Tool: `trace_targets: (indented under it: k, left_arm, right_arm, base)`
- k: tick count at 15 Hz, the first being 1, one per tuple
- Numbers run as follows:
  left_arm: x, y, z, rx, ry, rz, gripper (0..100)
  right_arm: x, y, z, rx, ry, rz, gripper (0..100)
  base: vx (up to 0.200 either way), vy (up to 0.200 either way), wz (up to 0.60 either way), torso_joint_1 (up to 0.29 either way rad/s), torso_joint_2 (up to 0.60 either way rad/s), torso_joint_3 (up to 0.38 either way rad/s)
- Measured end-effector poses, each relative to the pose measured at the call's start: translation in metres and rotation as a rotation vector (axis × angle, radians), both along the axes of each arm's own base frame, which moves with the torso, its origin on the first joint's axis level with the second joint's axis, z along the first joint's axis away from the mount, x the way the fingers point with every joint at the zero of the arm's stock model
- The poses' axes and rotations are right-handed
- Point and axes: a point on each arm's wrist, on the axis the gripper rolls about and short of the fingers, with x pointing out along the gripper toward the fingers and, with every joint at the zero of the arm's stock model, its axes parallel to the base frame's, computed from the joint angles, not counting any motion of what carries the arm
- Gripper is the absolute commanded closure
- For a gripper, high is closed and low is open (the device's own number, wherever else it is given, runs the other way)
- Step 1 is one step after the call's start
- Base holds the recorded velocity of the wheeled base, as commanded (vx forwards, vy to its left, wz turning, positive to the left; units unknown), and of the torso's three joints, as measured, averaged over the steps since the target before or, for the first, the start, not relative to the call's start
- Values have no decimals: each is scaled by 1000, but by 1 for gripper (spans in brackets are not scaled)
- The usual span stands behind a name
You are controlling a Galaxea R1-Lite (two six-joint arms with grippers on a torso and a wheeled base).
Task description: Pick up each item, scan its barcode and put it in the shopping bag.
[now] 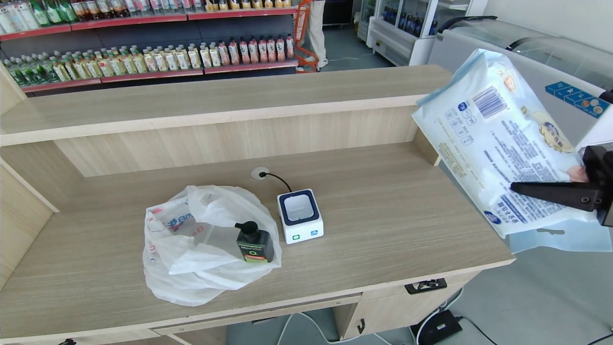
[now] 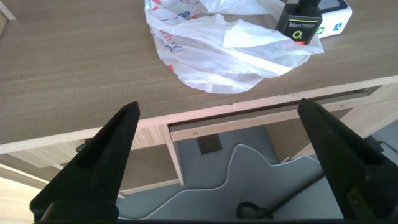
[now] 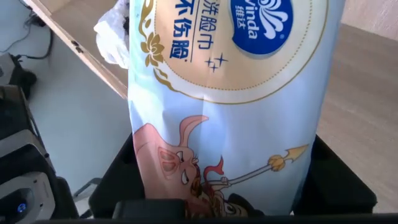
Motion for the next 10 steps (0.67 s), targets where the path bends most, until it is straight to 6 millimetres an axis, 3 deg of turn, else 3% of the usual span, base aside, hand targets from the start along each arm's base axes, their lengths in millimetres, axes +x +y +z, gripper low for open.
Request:
trace_targets:
  k: [6, 10]
  left_arm:
    - [0, 0, 0, 0, 0, 0, 0]
    - [0, 0, 0, 0, 0, 0, 0]
  right_arm:
    - [-40, 59, 6, -52, -39, 138, 100]
    - [-76, 87, 8, -115, -70, 94, 100]
  base:
    - [0, 0, 0, 0, 0, 0]
    - [0, 0, 0, 0, 0, 0]
